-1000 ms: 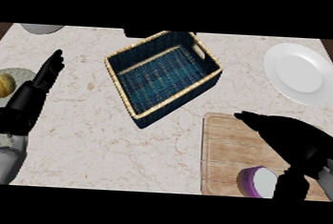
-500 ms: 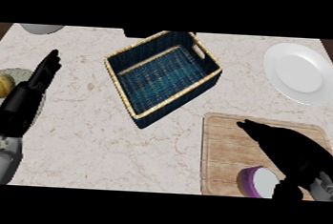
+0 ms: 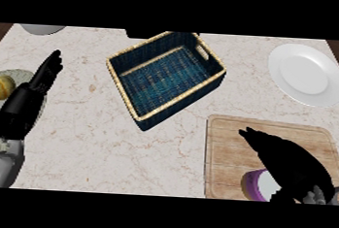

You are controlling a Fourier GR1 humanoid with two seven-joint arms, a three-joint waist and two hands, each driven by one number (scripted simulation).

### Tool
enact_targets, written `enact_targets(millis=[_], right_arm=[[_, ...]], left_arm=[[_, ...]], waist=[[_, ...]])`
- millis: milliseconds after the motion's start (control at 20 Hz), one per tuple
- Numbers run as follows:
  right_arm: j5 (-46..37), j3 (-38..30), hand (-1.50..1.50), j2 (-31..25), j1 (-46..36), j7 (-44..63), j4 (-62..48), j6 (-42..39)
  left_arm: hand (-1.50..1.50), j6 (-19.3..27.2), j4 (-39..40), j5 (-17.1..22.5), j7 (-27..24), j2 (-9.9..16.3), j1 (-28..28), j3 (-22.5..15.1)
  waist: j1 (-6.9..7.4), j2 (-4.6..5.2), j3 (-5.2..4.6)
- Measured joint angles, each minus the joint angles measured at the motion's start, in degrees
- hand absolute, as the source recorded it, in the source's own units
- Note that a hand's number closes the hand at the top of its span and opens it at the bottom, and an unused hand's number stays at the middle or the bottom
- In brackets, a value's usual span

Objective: Pick the can from the cutting board and place it in the basket

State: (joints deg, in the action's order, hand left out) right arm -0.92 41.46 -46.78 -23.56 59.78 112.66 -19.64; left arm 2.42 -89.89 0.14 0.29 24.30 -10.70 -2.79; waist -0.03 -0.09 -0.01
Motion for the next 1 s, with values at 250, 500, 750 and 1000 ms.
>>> enact_targets(millis=[250, 500, 750, 1000], right_arm=[[-3.96, -0.48, -1.5, 2.98, 3.36, -0.59, -0.31, -0.08], [-7.17, -1.89, -1.5, 4.56, 6.56, -2.28, -1.47, -1.25], [-9.23, -3.24, -1.5, 6.47, 8.05, -2.78, -3.14, -2.32], [-11.96, -5.02, -1.5, 7.31, 10.82, -4.66, -3.92, -3.48]], left_arm=[[0.0, -0.72, 1.88, -0.85, -0.67, -1.38, -1.13, 0.74], [0.0, -1.91, 1.47, -1.49, -0.91, -1.81, -0.54, 1.7], [0.0, -2.51, 1.02, -2.11, -0.01, -2.49, -0.89, 2.48], [0.0, -2.83, 1.32, -3.45, -0.76, -3.63, -0.58, 2.78]], waist=[[-0.09, 0.04, 0.0], [-0.01, 0.05, 0.01], [0.02, 0.05, 0.01], [-0.04, 0.02, -0.05]])
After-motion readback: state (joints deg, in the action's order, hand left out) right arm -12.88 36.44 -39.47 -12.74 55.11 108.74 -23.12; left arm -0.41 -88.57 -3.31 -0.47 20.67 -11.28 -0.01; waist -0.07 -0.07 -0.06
